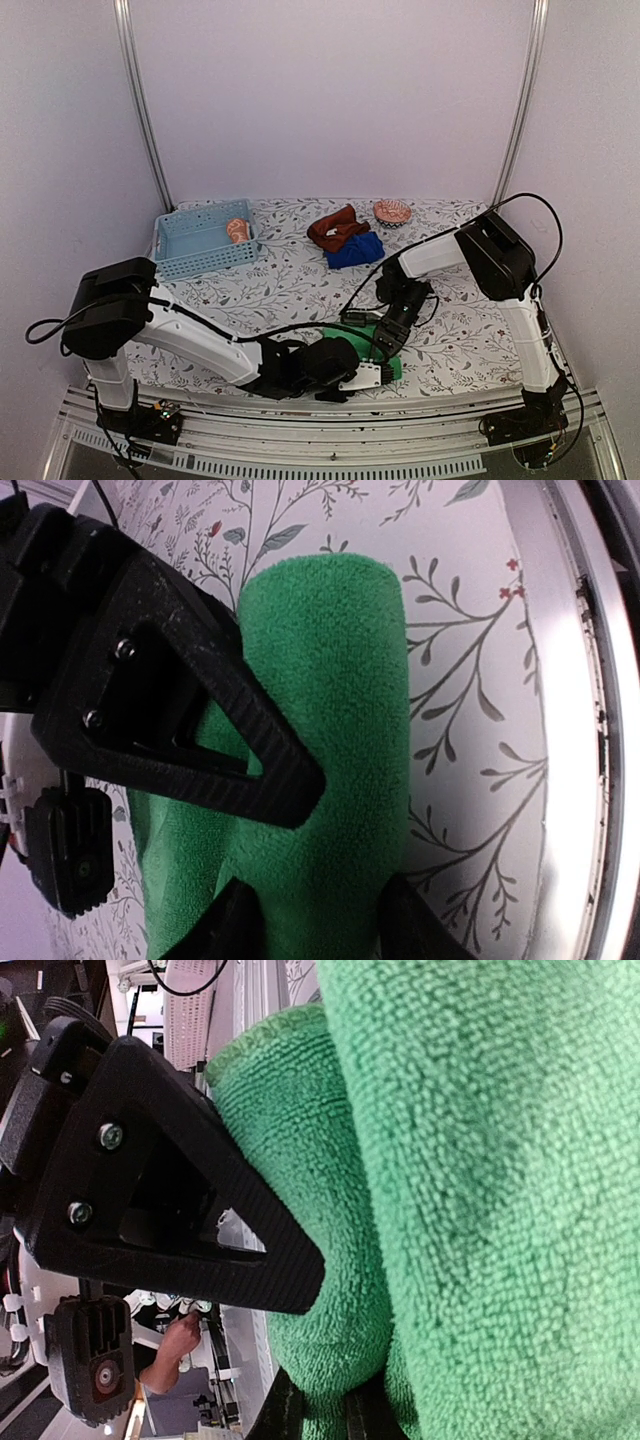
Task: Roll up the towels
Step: Roll the towel at the center of the board.
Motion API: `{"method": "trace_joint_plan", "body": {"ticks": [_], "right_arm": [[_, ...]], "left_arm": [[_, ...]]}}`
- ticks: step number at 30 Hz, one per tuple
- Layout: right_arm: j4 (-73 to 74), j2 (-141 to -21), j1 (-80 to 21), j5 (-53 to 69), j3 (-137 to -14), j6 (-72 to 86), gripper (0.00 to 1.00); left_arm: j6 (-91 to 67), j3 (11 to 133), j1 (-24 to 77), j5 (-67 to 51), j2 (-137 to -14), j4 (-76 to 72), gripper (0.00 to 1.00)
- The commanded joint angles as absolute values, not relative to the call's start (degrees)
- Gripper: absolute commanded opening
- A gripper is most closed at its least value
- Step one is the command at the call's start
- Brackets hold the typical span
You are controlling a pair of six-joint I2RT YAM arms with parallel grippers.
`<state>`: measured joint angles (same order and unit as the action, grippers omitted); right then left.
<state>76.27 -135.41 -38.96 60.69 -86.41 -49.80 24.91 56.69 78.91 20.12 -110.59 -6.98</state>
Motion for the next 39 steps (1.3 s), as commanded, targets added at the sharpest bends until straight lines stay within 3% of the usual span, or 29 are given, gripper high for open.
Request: {"method": "trace_joint_plan", "body": {"ticks": [1, 5, 8, 12, 16, 22, 29, 35, 39], "right_arm": [[70.18, -139.91, -38.94, 51.95, -86.15, -49.51, 0.04], [70.84, -139.87, -38.72, 52.63, -86.46, -49.55, 0.05], [71.89, -138.95, -38.23, 53.16, -86.57, -49.98, 0.07], [72.75, -132.52, -36.45, 52.37, -85.70, -50.80, 0.18], [72.42, -122.95, -33.16, 50.28, -85.12, -49.58, 0.31], [66.37, -115.52, -30.32, 45.85, -83.17, -44.65, 0.36], [60.34, -114.05, -29.98, 40.01, -82.39, -37.43, 0.31], [56.07, -96.59, -24.04, 44.08, -81.35, -34.69, 0.32], [53.27, -81.92, -24.06, 45.23, -74.21, -40.08, 0.35]], "left_arm": [[25.45, 56.67, 79.54, 21.07, -117.32, -4.26, 0.44], [25.69, 57.92, 79.78, 22.20, -119.67, -1.37, 0.39], [24.92, 58.63, 79.80, 21.18, -120.25, 0.83, 0.29], [22.24, 59.59, 79.80, 17.73, -119.62, 4.65, 0.13], [18.86, 60.93, 79.64, 12.81, -117.86, 9.55, 0.04], [13.35, 64.24, 78.99, 5.64, -115.40, 18.58, 0.01], [6.90, 68.36, 75.60, -8.32, -114.46, 25.87, 0.00], [2.71, 71.41, 72.32, -17.94, -117.44, 29.00, 0.00], [-0.35, 75.51, 68.70, -26.22, -121.71, 31.93, 0.00]]}}
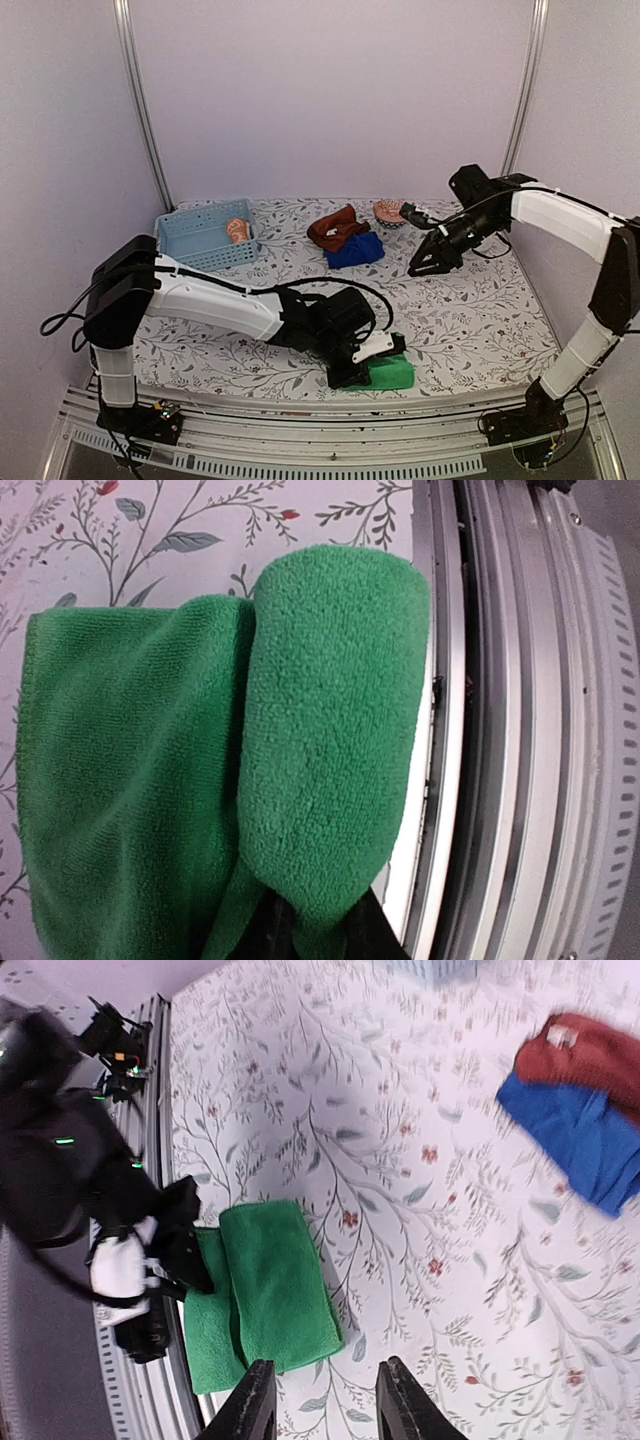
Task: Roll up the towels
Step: Roll the towel at the center of the board.
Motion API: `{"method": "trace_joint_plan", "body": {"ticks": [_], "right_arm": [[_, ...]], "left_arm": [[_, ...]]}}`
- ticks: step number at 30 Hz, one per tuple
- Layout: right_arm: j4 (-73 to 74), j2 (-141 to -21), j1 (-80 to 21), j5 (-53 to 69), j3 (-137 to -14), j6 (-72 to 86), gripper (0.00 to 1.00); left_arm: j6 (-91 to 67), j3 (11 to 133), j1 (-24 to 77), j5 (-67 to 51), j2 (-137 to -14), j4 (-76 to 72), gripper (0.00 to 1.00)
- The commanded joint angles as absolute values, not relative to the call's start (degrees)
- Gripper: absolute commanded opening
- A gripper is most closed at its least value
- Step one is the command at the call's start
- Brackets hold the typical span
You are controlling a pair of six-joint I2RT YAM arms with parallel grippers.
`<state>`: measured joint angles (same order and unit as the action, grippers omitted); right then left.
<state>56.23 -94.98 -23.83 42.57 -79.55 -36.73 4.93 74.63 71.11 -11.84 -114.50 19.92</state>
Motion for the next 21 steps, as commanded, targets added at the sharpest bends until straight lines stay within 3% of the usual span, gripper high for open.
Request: {"method": "trace_joint_plan", "body": {"ticks": [1, 4, 10, 21], "right_arm": [[52.80, -79.19, -24.16, 46.36, -72.08, -41.53, 0.37], [52.45, -73.47, -27.27, 45.02, -66.07, -45.73, 0.39], [46.68, -69.51, -42.21, 29.74, -54.98, -45.91, 0.41], [31.39, -77.80, -58.79, 12.76, -48.60, -43.02, 0.48]], "left_arm": [[-1.16, 76.60, 67.82, -27.74, -122.85, 32.37, 0.00], [-4.06, 80.09, 65.19, -31.24, -125.89, 33.95, 0.00], [-9.92, 81.97, 60.09, -40.21, -129.00, 33.01, 0.00], [-15.77, 77.21, 56.56, -44.56, -128.32, 25.70, 0.00]]}}
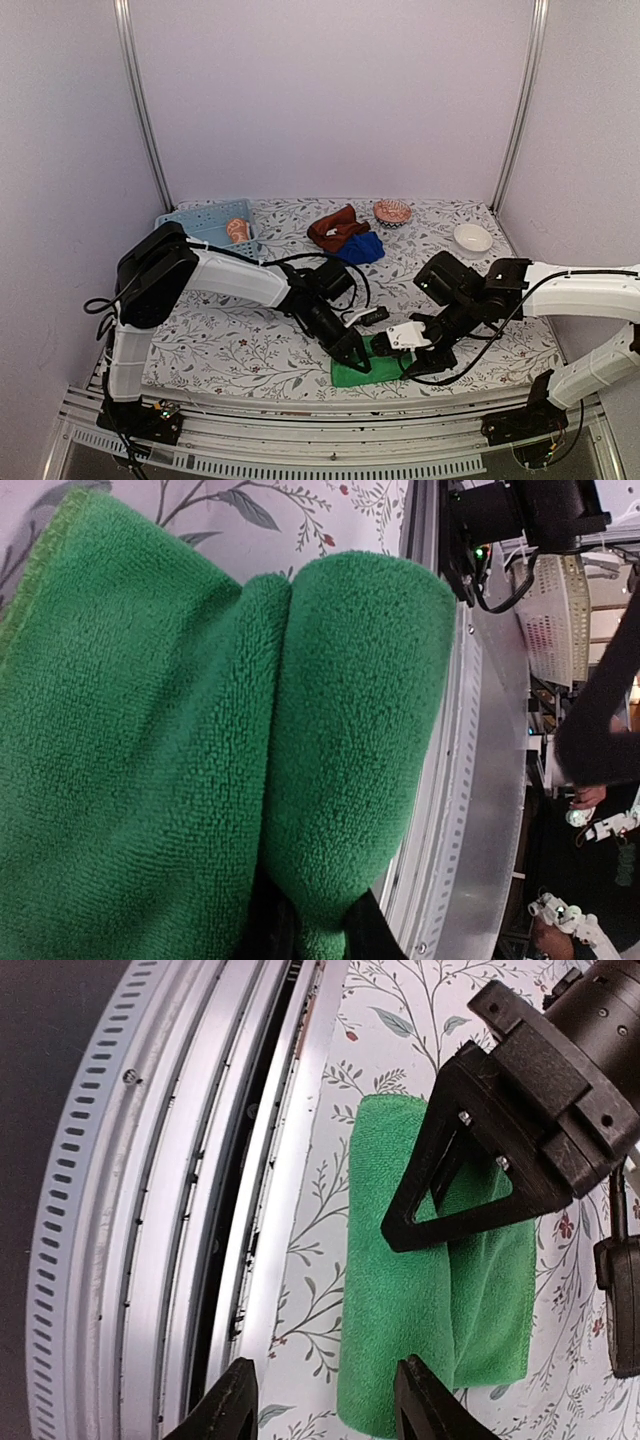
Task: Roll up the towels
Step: Roll the towel at the center of the board.
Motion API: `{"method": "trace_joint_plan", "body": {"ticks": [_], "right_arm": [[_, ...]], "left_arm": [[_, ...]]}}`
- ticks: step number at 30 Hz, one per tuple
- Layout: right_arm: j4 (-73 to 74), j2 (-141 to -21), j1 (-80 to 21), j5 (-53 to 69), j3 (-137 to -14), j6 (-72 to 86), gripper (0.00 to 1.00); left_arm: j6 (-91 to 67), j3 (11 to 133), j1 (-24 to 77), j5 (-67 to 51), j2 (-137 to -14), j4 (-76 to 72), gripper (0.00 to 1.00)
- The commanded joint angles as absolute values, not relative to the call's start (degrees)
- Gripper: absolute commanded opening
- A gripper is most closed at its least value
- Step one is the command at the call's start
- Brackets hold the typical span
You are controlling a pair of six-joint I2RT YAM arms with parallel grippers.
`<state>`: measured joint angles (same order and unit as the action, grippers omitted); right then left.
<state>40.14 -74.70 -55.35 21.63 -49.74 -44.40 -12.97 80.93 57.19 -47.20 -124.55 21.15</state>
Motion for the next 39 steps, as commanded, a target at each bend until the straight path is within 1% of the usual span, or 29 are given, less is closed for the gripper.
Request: {"method": "trace_joint_plan", "body": {"ticks": [1, 7, 11, 14, 15, 17, 19, 20, 24, 25, 26, 27, 29, 31, 34, 35, 39], "right_arm": [[30.08, -79.04, -59.61, 11.16, -48.49, -42.79, 0.49], [23.75, -87.39, -62.04, 3.86, -46.04, -42.37, 0.50], [21.16, -91.48, -62.64, 3.04, -43.75, -42.23, 0.45], [21.38, -93.03, -62.65, 4.62, -43.48, -42.29, 0.39], [21.63, -93.74, -62.66, 4.88, -43.49, -42.28, 0.38], [22.27, -95.35, -62.64, 5.37, -43.64, -42.06, 0.35], [23.80, -97.11, -62.65, 7.13, -44.24, -42.01, 0.30], [24.62, -97.65, -62.65, 8.47, -44.48, -42.01, 0.27], [29.34, -99.12, -61.54, 14.53, -46.72, -41.30, 0.20], [30.79, -99.48, -60.93, 16.37, -47.58, -41.11, 0.20], [32.71, -99.71, -60.16, 18.23, -48.63, -40.91, 0.16], [34.73, -99.96, -59.23, 20.43, -49.65, -40.75, 0.15], [37.95, -100.65, -57.23, 24.70, -52.00, -40.98, 0.14], [41.37, -101.94, -55.17, 29.19, -55.19, -41.21, 0.13], [46.21, -104.84, -52.35, 33.65, -59.34, -41.78, 0.13], [47.76, -105.91, -51.63, 34.95, -60.64, -42.11, 0.12], [55.12, -111.58, -49.01, 39.66, -66.15, -44.29, 0.12]], "left_arm": [[-15.67, 77.05, 56.45, -44.56, -128.32, 25.59, 0.00], [-15.16, 75.84, 55.65, -44.06, -127.84, 24.61, 0.00], [-15.37, 74.78, 54.85, -43.86, -127.07, 23.14, 0.00], [-14.82, 74.33, 54.43, -43.54, -126.15, 22.13, 0.00], [-14.24, 74.21, 54.45, -42.88, -125.59, 21.76, 0.02], [-13.38, 73.43, 54.47, -40.95, -123.83, 19.93, 0.15], [-12.89, 71.02, 54.43, -38.41, -120.52, 17.13, 0.22], [-13.15, 69.31, 54.39, -36.46, -118.73, 15.40, 0.27], [-15.08, 61.96, 53.97, -28.45, -108.39, 8.70, 0.37], [-15.28, 60.15, 53.91, -26.17, -106.34, 7.58, 0.39], [-15.36, 58.56, 53.88, -23.75, -104.35, 6.70, 0.40], [-15.56, 56.99, 53.97, -21.30, -102.32, 6.07, 0.40], [-16.00, 53.11, 54.07, -13.37, -98.12, 5.30, 0.45], [-15.36, 49.83, 54.43, -7.17, -94.15, 4.26, 0.47], [-14.44, 46.17, 56.36, -0.98, -88.80, 2.66, 0.47], [-14.08, 45.27, 57.79, 1.50, -87.18, 1.90, 0.48], [-10.54, 44.55, 67.22, 19.42, -84.23, 1.15, 0.49]]}}
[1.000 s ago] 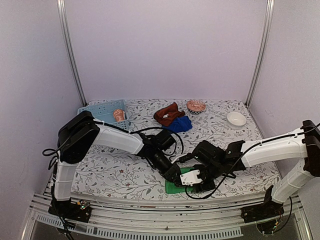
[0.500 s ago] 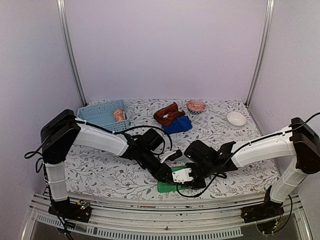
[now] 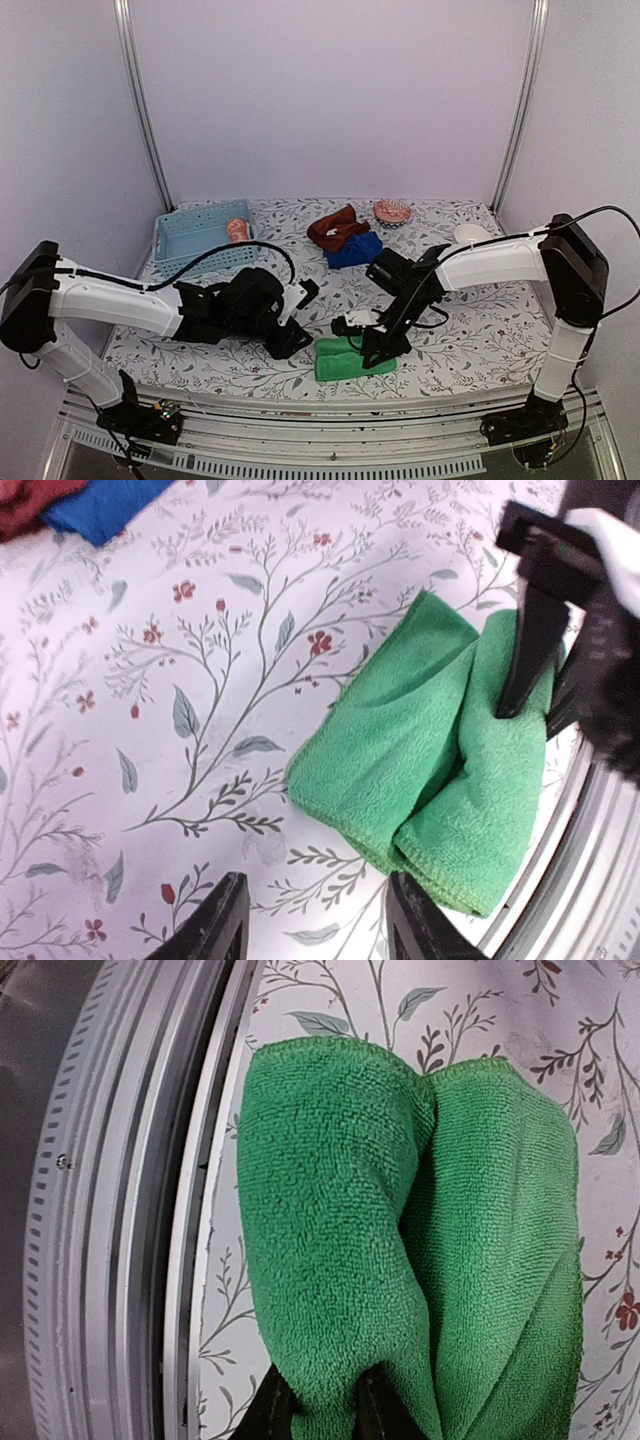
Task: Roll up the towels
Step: Roll the towel at the center of the board.
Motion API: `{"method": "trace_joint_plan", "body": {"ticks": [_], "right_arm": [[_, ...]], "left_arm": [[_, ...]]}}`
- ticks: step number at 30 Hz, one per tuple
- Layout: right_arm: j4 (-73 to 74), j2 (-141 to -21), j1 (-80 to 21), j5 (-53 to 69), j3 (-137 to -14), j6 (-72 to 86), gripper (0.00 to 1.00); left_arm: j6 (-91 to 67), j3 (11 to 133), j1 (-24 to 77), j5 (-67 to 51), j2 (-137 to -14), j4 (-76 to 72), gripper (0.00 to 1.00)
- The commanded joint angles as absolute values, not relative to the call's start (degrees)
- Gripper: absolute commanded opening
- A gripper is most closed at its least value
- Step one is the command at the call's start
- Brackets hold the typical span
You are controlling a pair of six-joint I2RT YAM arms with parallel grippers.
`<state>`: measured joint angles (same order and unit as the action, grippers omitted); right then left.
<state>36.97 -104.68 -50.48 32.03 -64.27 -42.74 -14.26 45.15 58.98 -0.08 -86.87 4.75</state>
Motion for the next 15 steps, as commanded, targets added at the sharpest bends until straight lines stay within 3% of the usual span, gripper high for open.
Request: {"method": "trace_joint_plan", "body": {"ticks": [1, 6, 15], "right_arm": [[57.12, -113.15, -48.27, 40.83, -67.64, -45.01, 0.12], [63.45, -119.43, -44.56, 46.01, -72.96, -47.71, 0.12], [67.19, -126.17, -42.02, 47.90, -78.09, -49.03, 0.11]], "left_arm": [[-9.79, 44.89, 69.42, 22.44, -84.30, 1.14, 0.49], [-5.83, 44.79, 78.47, 31.87, -85.36, -3.07, 0.48], [5.22, 52.89, 81.72, 17.78, -97.89, -0.32, 0.51]]}}
